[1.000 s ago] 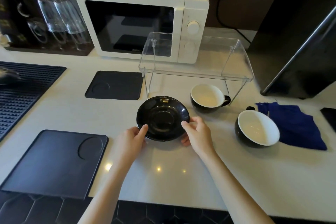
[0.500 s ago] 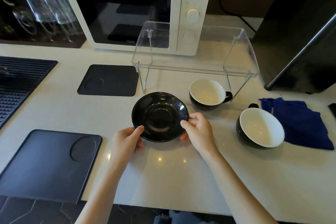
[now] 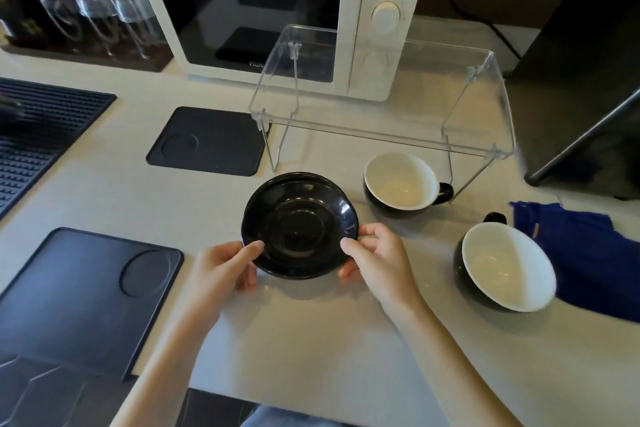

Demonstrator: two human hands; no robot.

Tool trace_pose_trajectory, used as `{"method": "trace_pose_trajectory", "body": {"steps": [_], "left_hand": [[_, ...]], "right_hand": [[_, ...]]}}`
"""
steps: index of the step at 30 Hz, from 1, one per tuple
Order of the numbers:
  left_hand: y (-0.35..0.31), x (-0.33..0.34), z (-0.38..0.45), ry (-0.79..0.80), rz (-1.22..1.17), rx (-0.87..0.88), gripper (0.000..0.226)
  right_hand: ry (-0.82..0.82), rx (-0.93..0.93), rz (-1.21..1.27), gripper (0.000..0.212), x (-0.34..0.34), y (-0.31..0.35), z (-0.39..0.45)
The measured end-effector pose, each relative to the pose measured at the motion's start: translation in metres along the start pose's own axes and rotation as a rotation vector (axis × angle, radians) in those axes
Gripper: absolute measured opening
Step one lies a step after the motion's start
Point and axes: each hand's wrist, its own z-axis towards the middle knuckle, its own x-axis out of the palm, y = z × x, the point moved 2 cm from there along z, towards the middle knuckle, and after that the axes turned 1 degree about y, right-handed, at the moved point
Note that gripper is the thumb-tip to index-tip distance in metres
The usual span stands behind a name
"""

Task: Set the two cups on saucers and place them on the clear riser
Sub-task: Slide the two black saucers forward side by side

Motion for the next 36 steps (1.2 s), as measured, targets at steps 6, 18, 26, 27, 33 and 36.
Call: {"method": "trace_pose_trajectory", "body": {"steps": [6,18,26,27,33,36], "left_hand": [[-0.022,-0.003,-0.025,0.309,-0.141,-0.028,0.052],[-0.029,0.039,-0.053,0.619,0.104,-0.22,0.037],[-0.018,0.052,-0.051,0.674,0.247,-0.376,0.042],[-0.017,0.051,-0.049,0.645,0.247,-0.373,0.043],[-0.009,0.032,-0.03,0.346,0.178,-0.363,0.039],[-0.004,0.023,-0.023,0.212,0.092,-0.339,0.037]], "right_hand": [[0.038,-0.04,0.082,0.01,-0.018,0.019,-0.026],[-0.131,0.006,0.106,0.017,-0.074,-0.005,-0.087],[-0.229,0.085,0.089,0.015,-0.087,-0.034,-0.099],[-0.232,0.095,0.087,0.014,-0.088,-0.036,-0.099],[-0.26,0.119,0.047,0.016,-0.095,-0.044,-0.094],[-0.265,0.12,0.052,0.019,-0.098,-0.045,-0.092]]}}
